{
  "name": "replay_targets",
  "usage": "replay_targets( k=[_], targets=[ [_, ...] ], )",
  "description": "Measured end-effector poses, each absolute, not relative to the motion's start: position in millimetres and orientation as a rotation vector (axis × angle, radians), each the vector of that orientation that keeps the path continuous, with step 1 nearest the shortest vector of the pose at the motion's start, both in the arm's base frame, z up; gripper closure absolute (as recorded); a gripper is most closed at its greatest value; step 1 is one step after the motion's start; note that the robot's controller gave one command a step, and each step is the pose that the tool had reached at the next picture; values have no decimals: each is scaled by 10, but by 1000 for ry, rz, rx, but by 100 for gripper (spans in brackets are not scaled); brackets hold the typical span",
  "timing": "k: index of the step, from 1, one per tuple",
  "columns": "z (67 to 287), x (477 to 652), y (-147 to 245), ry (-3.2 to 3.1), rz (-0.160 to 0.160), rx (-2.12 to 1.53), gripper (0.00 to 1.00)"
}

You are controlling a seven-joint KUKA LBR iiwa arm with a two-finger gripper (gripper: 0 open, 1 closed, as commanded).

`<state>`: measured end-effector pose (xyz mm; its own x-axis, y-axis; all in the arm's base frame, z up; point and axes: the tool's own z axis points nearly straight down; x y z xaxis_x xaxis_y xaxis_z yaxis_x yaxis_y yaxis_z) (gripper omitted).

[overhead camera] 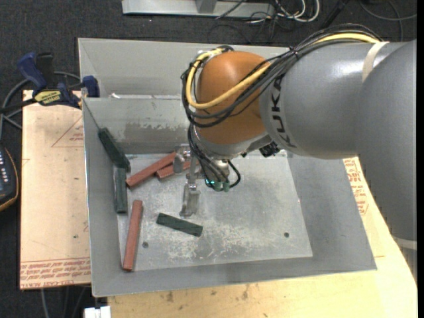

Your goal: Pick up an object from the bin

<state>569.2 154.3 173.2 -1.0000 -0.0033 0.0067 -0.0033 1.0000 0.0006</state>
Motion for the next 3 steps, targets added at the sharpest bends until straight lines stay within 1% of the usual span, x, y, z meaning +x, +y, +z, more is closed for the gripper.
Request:
replay_targets(
  k=[1, 2, 3],
  targets=[
    [706, 5125, 1310, -3125, 3, -194, 0],
    [745, 5157, 1319, -3134, -2, -197, 100],
    [2197, 5253, 1294, -3146, -6, -181, 100]
  ],
)
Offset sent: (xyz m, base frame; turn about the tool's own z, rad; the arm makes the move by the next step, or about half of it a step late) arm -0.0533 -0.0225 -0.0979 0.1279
